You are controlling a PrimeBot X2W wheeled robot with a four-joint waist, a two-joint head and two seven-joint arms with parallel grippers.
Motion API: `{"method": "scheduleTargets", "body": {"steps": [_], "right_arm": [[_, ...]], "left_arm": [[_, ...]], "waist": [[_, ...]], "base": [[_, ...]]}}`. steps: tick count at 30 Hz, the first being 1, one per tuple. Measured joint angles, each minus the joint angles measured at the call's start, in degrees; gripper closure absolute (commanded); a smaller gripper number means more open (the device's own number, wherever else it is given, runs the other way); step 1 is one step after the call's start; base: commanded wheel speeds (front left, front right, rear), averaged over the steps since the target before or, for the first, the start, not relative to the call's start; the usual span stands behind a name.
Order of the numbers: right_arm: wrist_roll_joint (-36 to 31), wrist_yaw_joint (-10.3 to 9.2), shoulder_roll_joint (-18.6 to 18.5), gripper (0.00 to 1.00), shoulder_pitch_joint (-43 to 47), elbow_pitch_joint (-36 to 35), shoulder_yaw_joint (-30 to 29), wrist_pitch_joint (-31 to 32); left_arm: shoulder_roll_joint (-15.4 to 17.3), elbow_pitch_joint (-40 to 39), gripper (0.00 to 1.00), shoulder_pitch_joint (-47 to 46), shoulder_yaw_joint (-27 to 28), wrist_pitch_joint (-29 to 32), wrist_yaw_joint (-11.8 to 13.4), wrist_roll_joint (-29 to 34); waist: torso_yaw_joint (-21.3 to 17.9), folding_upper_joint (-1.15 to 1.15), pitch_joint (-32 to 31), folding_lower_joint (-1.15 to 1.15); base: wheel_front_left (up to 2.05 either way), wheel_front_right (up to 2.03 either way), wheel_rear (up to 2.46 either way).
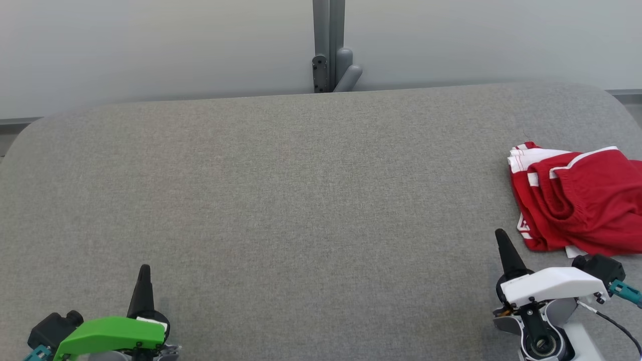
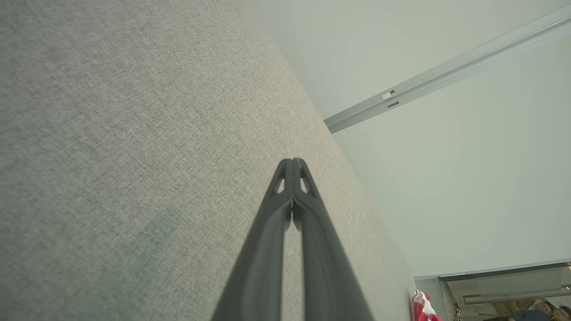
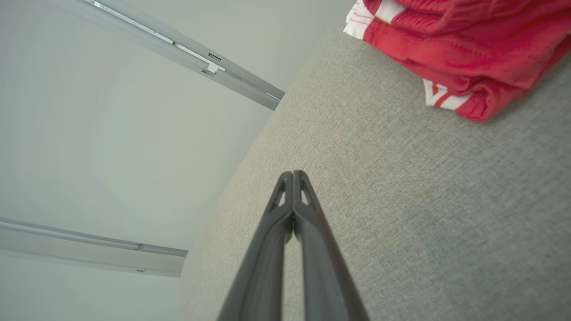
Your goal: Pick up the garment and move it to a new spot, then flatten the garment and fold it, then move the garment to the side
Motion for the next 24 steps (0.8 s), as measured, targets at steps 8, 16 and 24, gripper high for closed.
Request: {"method": "scheduleTargets", "body": {"steps": [8,16,24], "right_arm": [[4.9,-0.01,0.0,1.0,0.1,-1.1,-0.8,1.2],[9.6,-0.01,0.0,1.0,0.3,-2.2,-1.5,2.3],[14.0,-0.01,-0.1,1.0,0.9,-3.2,-2.0,3.5]], "left_arm": [[0.0,-0.6,1.0,-0.6,0.4,1.1,-0.1,-4.5],[0.0,-1.4,1.0,-0.9,0.9,2.4,-0.3,-9.0],[0.1,-2.1,1.0,-1.1,1.3,3.4,-0.6,-13.2]], "waist": [[-0.1,0.0,-0.2,0.0],[-0.2,0.0,-0.4,0.0],[-0.3,0.0,-0.6,0.0]], "base": [[0.0,0.0,0.0],[0.0,0.0,0.0],[0.0,0.0,0.0]]}}
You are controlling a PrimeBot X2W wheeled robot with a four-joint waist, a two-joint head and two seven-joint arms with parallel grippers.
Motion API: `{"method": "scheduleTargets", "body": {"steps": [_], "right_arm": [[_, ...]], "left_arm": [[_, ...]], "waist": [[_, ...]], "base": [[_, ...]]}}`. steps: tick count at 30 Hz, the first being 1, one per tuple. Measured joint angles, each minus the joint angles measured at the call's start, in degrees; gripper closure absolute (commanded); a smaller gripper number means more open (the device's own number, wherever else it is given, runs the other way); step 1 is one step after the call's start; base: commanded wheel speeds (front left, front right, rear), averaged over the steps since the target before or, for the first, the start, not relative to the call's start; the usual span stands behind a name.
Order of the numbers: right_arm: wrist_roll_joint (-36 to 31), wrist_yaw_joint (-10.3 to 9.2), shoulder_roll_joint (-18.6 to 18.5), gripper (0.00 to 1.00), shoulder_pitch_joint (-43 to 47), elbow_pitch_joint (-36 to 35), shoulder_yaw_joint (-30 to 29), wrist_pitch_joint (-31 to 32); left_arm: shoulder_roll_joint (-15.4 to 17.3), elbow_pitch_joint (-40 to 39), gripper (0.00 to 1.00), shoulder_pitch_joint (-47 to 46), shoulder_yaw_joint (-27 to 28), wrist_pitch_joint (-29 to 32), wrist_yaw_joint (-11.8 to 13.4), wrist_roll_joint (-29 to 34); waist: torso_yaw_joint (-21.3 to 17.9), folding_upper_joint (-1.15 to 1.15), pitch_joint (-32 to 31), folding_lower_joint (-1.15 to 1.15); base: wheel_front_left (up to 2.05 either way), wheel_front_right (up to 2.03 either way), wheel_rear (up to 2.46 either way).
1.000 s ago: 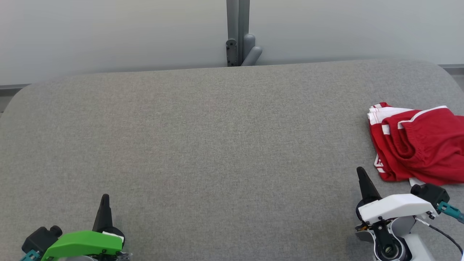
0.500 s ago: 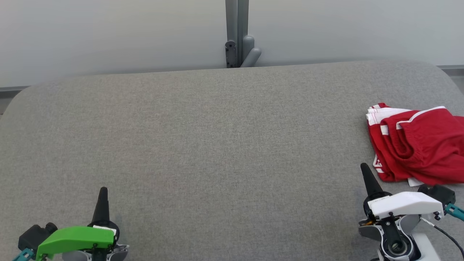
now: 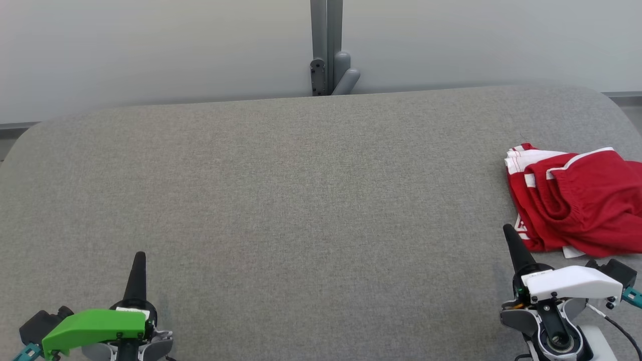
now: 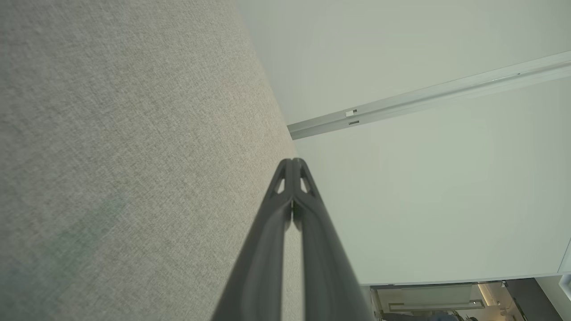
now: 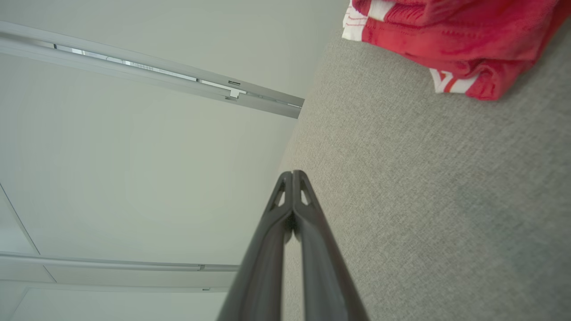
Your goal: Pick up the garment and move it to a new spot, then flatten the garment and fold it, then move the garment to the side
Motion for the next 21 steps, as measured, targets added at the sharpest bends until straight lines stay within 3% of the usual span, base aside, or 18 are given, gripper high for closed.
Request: {"method": "scheduleTargets", "body": {"steps": [21], "right_arm": [[10.6,0.0,-0.1,1.0,0.3,-2.4,-1.6,2.7]], "left_arm": [[0.1,-1.6,1.0,-1.0,0.7,2.7,-0.5,-9.6]], "waist": [[-0.3,0.0,-0.5,0.0]], "base": [[0.0,0.0,0.0]]}}
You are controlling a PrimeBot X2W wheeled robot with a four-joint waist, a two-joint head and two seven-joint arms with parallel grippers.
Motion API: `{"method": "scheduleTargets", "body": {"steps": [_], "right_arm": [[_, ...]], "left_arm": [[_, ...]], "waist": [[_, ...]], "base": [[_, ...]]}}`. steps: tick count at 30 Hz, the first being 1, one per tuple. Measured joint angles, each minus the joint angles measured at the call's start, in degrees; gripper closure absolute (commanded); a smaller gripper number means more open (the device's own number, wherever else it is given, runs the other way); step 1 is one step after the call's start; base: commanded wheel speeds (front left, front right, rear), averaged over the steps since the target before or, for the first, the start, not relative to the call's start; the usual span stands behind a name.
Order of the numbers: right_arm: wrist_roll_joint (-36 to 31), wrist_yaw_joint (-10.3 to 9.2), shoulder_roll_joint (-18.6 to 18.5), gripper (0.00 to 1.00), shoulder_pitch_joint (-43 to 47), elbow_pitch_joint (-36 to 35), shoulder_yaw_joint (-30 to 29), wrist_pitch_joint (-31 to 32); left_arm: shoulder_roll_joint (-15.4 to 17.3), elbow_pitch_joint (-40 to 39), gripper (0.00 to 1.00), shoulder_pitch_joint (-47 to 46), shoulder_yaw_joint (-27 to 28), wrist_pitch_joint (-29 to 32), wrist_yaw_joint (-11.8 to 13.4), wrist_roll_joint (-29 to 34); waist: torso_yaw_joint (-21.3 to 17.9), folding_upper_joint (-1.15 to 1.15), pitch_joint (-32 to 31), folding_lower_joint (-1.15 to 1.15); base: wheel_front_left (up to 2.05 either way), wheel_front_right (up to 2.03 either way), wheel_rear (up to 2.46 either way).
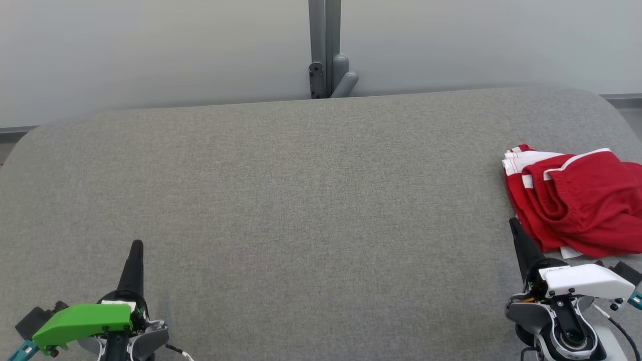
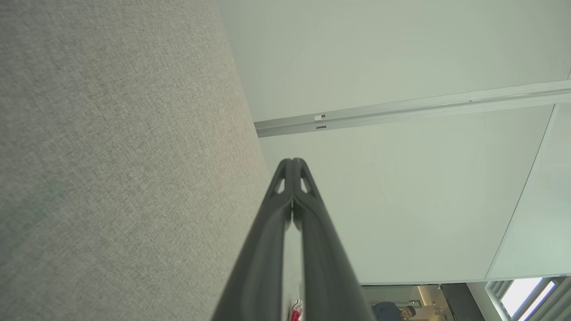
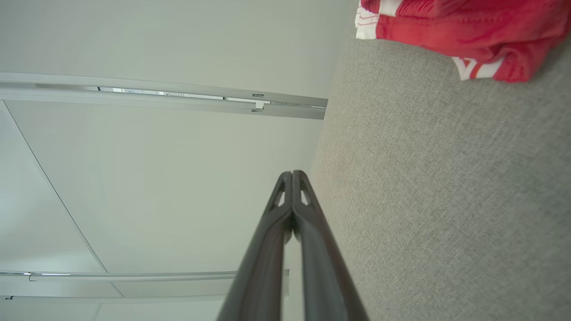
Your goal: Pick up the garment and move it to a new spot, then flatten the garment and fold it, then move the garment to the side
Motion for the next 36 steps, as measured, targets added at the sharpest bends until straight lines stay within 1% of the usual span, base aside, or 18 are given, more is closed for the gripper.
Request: {"method": "scheduleTargets", "body": {"steps": [22,36], "right_arm": [[8.5,0.0,-0.1,1.0,0.3,-1.9,-1.3,2.1],[8.5,0.0,-0.1,1.0,0.4,-1.9,-1.3,2.1]], "left_arm": [[0.0,-1.2,1.0,-0.7,0.9,2.1,-0.3,-8.2],[0.0,-1.2,1.0,-0.7,0.9,2.2,-0.3,-8.2]], "waist": [[-0.3,0.0,-0.5,0.0],[-0.3,0.0,-0.5,0.0]], "base": [[0.0,0.0,0.0],[0.0,0.0,0.0]]}}
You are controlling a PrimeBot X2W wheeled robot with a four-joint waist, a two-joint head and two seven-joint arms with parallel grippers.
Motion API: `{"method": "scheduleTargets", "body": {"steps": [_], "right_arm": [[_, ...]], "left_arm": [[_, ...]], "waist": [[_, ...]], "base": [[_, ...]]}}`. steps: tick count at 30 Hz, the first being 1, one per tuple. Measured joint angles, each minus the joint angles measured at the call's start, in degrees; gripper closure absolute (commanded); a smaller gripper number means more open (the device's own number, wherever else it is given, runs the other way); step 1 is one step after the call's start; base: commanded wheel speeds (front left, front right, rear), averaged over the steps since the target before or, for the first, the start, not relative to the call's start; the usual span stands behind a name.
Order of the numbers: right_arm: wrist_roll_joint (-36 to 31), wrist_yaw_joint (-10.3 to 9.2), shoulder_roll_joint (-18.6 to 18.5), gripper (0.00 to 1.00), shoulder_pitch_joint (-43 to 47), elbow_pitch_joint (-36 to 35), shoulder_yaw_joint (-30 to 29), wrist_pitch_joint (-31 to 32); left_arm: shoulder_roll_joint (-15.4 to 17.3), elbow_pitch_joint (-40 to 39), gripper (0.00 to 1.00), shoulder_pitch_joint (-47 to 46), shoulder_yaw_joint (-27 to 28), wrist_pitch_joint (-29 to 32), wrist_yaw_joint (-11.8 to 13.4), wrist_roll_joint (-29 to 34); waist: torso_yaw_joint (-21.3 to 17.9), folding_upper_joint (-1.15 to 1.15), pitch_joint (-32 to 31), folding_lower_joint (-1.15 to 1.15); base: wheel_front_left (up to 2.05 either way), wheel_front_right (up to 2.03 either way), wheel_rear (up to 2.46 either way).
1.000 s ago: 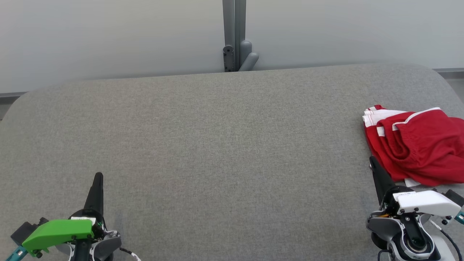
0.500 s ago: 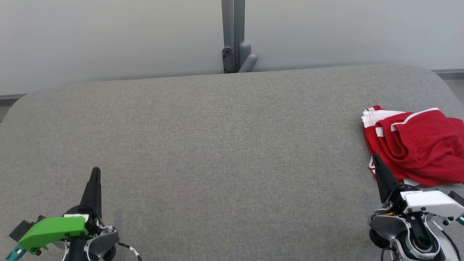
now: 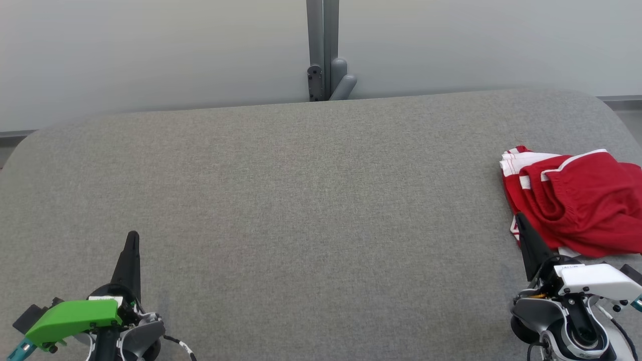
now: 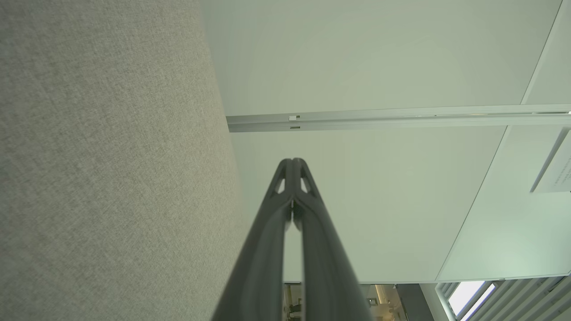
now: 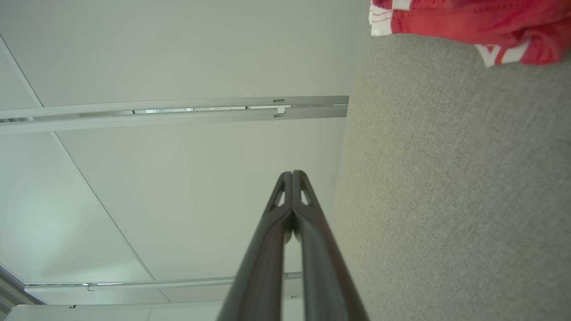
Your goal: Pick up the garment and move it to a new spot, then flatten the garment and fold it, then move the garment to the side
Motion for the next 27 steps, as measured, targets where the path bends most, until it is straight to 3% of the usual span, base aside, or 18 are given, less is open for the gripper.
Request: {"method": "scheduleTargets", "body": {"steps": [27], "right_arm": [[0.0,0.0,0.0,1.0,0.1,0.0,0.0,0.0]], "left_arm": [[0.0,0.0,1.0,0.0,0.0,0.0,0.0,0.0]], "waist": [[0.0,0.0,0.0,0.0]], "base": [[0.0,0.0,0.0]]}}
